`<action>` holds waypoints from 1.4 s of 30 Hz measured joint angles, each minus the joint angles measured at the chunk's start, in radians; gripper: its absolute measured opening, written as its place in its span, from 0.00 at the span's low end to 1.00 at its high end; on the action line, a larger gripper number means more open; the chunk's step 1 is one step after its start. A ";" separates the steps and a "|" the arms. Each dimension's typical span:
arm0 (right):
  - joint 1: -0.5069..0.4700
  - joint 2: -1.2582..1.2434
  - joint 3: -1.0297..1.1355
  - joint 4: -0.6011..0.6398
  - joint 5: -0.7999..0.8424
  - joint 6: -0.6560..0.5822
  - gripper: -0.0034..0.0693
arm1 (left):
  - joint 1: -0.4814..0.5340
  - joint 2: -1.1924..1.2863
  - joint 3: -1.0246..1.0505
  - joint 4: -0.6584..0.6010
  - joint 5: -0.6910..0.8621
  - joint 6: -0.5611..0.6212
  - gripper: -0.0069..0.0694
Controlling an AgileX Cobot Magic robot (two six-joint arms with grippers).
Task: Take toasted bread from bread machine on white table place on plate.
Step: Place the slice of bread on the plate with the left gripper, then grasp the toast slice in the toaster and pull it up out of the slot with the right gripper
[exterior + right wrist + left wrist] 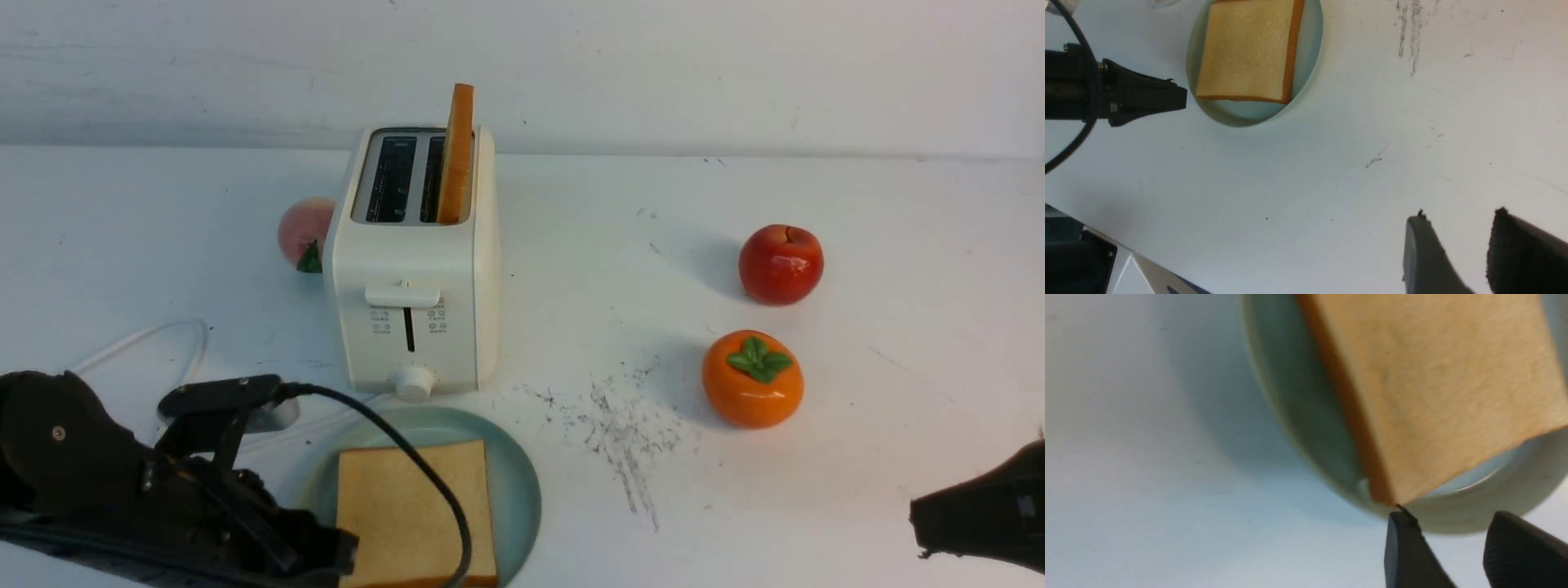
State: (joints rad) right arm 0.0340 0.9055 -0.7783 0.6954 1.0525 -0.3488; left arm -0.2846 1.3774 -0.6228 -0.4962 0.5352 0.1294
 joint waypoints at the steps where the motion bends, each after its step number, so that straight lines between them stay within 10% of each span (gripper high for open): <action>1: 0.000 0.000 0.000 0.002 -0.012 -0.014 0.38 | 0.000 -0.001 -0.016 0.123 0.041 -0.107 0.38; 11: 0.000 0.022 -0.004 0.159 -0.218 -0.205 0.36 | 0.000 -0.206 -0.145 0.653 0.292 -0.630 0.07; 18: 0.057 0.215 -0.162 0.203 -0.229 -0.269 0.05 | 0.000 -0.643 -0.147 0.653 0.292 -0.655 0.07; 23: 0.225 0.356 -0.319 0.136 -0.254 -0.201 0.05 | 0.000 -0.851 -0.149 0.619 0.286 -0.656 0.07; 30: 0.457 0.668 -0.668 -0.145 -0.349 0.135 0.22 | 0.000 -1.037 -0.149 0.572 0.417 -0.656 0.07; 42: 0.510 1.135 -1.205 -0.314 -0.372 0.398 0.86 | 0.000 -1.088 -0.149 0.561 0.584 -0.638 0.07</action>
State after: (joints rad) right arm 0.5438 2.0408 -1.9835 0.3810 0.6800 0.0495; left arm -0.2846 0.2892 -0.7713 0.0648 1.1194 -0.5082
